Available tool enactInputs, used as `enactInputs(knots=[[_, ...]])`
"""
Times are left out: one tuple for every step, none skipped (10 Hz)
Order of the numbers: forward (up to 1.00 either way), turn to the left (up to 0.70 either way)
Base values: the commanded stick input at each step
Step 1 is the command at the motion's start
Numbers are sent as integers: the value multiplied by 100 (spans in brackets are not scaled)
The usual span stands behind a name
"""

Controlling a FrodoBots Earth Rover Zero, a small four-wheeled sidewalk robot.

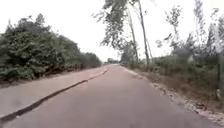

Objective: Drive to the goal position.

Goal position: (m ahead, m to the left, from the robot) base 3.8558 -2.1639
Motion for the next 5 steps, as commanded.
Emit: enactInputs(knots=[[70, 0], [70, 0], [70, 0], [70, 0], [70, 0]])
